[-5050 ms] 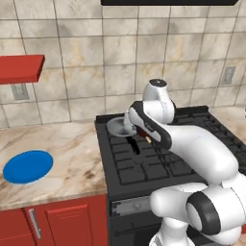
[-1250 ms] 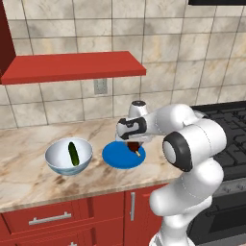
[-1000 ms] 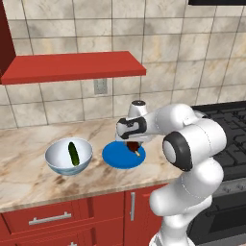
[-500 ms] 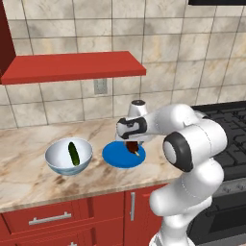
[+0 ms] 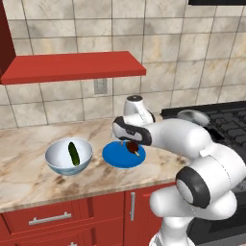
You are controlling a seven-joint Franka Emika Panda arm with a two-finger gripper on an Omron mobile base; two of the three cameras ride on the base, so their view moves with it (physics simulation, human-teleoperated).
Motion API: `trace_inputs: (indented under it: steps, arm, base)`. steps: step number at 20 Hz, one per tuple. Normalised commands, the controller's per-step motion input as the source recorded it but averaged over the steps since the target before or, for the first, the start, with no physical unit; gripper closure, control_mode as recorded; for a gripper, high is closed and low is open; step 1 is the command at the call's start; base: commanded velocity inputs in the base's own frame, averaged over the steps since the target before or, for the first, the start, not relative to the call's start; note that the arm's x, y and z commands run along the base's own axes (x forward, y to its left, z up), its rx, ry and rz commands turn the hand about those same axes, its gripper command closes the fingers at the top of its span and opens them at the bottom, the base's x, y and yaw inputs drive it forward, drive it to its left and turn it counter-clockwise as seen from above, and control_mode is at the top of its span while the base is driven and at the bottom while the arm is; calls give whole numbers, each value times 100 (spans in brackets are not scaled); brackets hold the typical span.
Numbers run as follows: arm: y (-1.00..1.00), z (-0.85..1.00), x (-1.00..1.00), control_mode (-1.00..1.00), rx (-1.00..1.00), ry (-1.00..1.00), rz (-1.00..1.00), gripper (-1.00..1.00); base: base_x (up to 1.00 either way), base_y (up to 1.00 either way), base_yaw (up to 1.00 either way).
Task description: Place the steak on the plate and place the cucumber on the same plate.
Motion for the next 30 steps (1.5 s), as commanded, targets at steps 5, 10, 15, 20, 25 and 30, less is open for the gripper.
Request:
trace_inputs:
  steps: [5,10,15,20,25,30]
  arm:
    - [60,63,-41,-100,-5,-12,0,-100]
    - [60,57,-5,-100,1,-11,0,-100]
    - [69,34,7,-100,3,-6,0,-100]
    - [94,2,1,-100,0,0,6,-100]
    - [78,0,17,-100,0,-1,5,-100]
    - [70,-15,34,-100,0,0,6,-100]
  base:
    - [0,0,0]
    - [0,0,0]
    - [0,0,0]
    - [0,0,0]
    - [0,0,0]
    - [0,0,0]
